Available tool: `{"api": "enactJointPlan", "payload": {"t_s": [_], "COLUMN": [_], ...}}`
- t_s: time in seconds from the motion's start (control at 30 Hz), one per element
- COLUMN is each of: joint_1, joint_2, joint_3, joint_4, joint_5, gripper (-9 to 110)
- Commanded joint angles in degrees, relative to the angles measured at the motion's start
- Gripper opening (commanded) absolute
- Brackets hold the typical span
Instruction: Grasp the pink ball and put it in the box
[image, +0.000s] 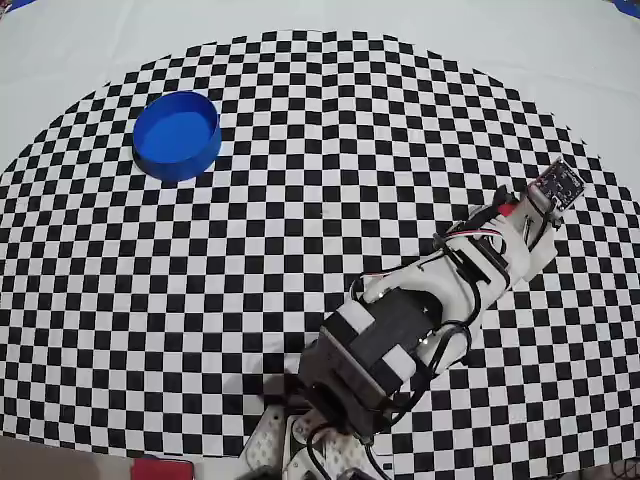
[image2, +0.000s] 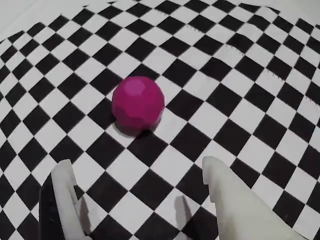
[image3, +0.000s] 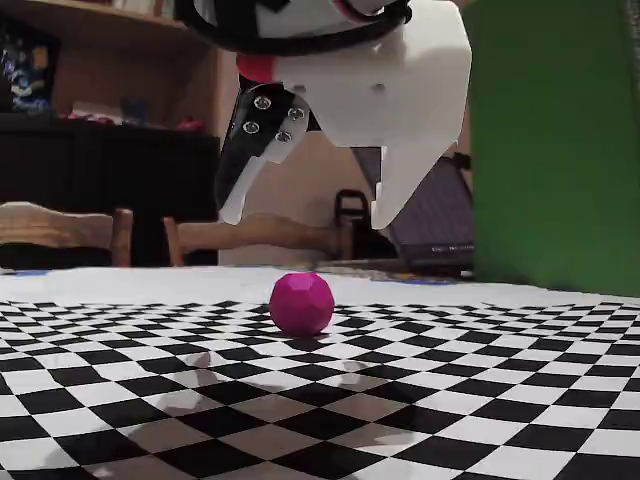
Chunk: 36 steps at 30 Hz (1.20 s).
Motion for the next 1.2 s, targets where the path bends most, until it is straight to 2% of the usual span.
{"api": "enactJointPlan", "payload": {"t_s": [0.0, 1.17], "joint_1": [0.44, -0.97], "joint_2": [-0.88, -18.19], "joint_3": [-3.52, -22.68], "joint_4": [0.09, 2.99], "joint_5": [0.44, 0.44], "gripper": [30, 30]}}
